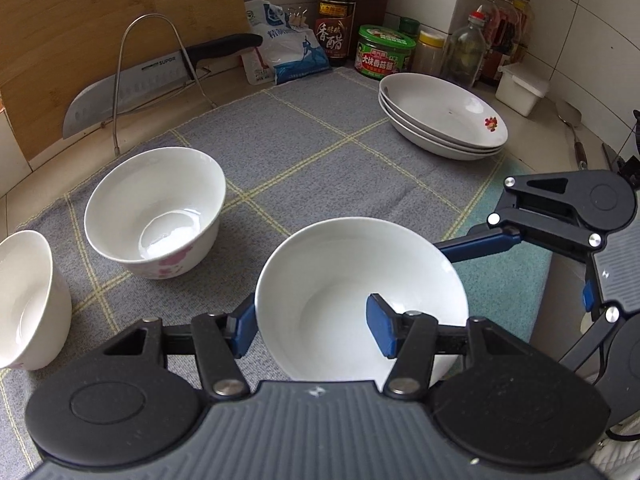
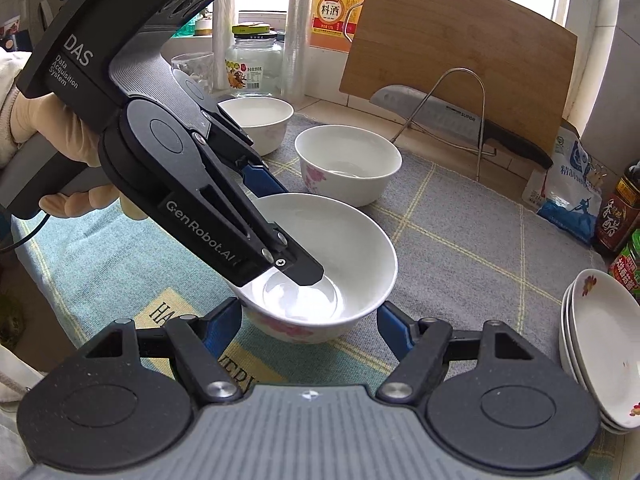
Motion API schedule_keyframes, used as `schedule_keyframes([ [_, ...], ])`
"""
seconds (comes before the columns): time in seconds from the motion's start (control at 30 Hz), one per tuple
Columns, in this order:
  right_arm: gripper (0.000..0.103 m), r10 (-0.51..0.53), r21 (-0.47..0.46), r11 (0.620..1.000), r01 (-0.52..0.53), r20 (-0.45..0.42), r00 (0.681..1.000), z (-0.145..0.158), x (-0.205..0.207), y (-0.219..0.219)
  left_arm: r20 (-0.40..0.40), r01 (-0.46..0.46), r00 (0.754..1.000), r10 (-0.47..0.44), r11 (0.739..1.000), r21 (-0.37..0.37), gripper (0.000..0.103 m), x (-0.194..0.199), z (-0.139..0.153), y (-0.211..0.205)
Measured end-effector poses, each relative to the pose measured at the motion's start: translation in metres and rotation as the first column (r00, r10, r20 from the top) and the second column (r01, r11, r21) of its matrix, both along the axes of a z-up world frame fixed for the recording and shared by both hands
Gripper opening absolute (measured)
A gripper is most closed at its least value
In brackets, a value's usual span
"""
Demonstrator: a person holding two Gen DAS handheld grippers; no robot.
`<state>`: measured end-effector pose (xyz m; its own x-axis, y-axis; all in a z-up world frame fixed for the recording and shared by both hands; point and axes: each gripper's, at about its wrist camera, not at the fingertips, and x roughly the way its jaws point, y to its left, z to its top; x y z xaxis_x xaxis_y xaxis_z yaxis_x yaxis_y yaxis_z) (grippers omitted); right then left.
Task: Organize plates and bowls
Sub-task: 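Carry the held bowl across the towel with the left gripper, then lower the bowl onto the towel and open the left gripper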
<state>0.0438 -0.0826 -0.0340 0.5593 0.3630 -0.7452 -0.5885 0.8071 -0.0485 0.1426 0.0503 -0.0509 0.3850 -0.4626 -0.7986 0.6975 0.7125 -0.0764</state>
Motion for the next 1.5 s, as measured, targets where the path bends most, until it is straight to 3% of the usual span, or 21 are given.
schedule_keyframes([
  [0.43, 0.079, -0.003, -0.006, 1.0, 0.003, -0.029, 1.0, -0.005, 0.002, -0.01, -0.023, -0.001, 1.0, 0.001, 1.0, -0.014, 0.059, 0.0, -0.009, -0.009],
  [0.5, 0.085, 0.007, 0.004, 1.0, -0.007, -0.033, 0.999, -0.005, 0.003, -0.01, -0.028, 0.006, 1.0, -0.007, 0.999, -0.032, 0.065, -0.001, -0.009, -0.008],
  [0.57, 0.103, 0.027, 0.014, 1.0, -0.027, -0.031, 0.999, -0.004, 0.001, -0.009, -0.022, 0.008, 1.0, -0.009, 0.999, -0.049, 0.079, -0.003, -0.007, -0.008],
  [0.6, 0.103, 0.035, 0.02, 0.999, -0.034, -0.02, 0.999, -0.003, 0.0, -0.008, -0.009, 0.007, 1.0, -0.007, 0.999, -0.051, 0.087, -0.004, -0.006, -0.008],
  [1.0, 0.103, 0.008, 0.02, 1.0, -0.008, -0.003, 1.0, 0.001, 0.004, -0.01, 0.074, -0.083, 0.993, 0.087, 0.994, -0.067, 0.095, -0.008, 0.011, 0.011],
  [1.17, 0.103, -0.001, 0.026, 1.0, 0.001, 0.002, 1.0, 0.005, 0.008, -0.01, 0.134, -0.139, 0.98, 0.146, 0.989, -0.06, 0.098, -0.008, 0.017, 0.022],
  [1.5, 0.103, -0.037, 0.042, 0.998, 0.037, 0.008, 0.999, 0.015, 0.029, -0.016, 0.177, -0.273, 0.945, 0.277, 0.961, -0.042, 0.1, 0.004, 0.008, 0.044],
])
